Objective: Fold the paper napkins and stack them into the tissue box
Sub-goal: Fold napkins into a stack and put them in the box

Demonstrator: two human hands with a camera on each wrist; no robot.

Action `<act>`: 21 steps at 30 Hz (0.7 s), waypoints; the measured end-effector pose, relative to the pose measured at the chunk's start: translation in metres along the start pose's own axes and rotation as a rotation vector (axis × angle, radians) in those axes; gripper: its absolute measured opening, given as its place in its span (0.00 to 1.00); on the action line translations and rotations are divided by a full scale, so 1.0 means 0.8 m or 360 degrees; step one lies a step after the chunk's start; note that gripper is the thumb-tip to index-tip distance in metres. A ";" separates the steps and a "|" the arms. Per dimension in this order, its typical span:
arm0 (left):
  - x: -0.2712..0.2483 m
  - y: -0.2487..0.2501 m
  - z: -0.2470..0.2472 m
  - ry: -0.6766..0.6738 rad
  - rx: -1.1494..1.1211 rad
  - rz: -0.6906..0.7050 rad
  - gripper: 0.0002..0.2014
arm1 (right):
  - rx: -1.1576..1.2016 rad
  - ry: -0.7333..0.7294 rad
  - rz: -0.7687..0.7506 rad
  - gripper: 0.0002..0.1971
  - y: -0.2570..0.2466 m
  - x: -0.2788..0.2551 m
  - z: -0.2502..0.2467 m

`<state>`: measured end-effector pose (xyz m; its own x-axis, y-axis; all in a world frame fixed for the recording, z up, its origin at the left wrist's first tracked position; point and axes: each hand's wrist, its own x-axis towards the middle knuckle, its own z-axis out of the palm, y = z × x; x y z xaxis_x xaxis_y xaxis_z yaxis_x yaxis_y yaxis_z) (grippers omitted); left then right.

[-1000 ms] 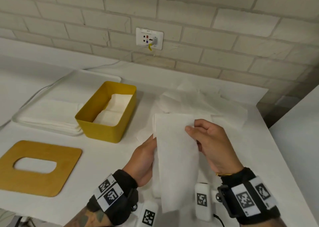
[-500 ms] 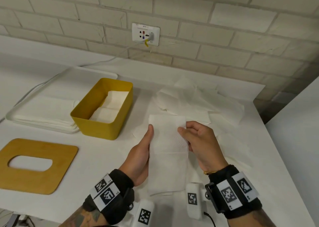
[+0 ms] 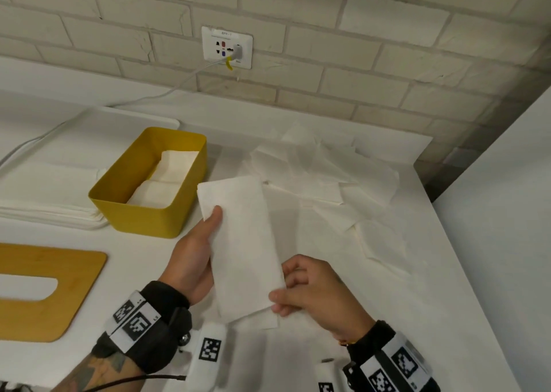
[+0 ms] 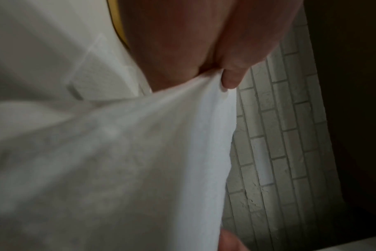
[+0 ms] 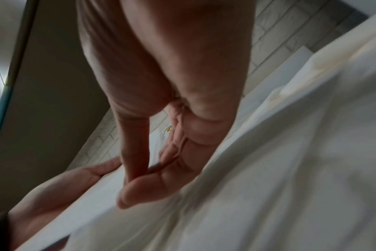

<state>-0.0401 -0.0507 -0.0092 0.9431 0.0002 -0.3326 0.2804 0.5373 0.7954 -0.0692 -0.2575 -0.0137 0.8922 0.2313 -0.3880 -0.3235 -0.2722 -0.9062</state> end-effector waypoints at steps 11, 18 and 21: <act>-0.003 -0.003 -0.015 0.0123 -0.0022 -0.0019 0.15 | -0.0584 0.0542 0.0149 0.12 -0.008 0.041 -0.084; -0.009 -0.004 -0.023 0.0177 -0.0021 -0.0026 0.14 | -0.0669 0.0588 0.0061 0.06 -0.004 0.054 -0.061; -0.009 -0.003 -0.028 0.0214 -0.0015 -0.0026 0.14 | -0.0574 0.0687 -0.0157 0.05 -0.021 0.042 -0.069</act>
<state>-0.0516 -0.0329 -0.0202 0.9059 0.1039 -0.4106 0.2930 0.5463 0.7847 -0.0161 -0.2968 -0.0026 0.9851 -0.1099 -0.1320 -0.1715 -0.5876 -0.7908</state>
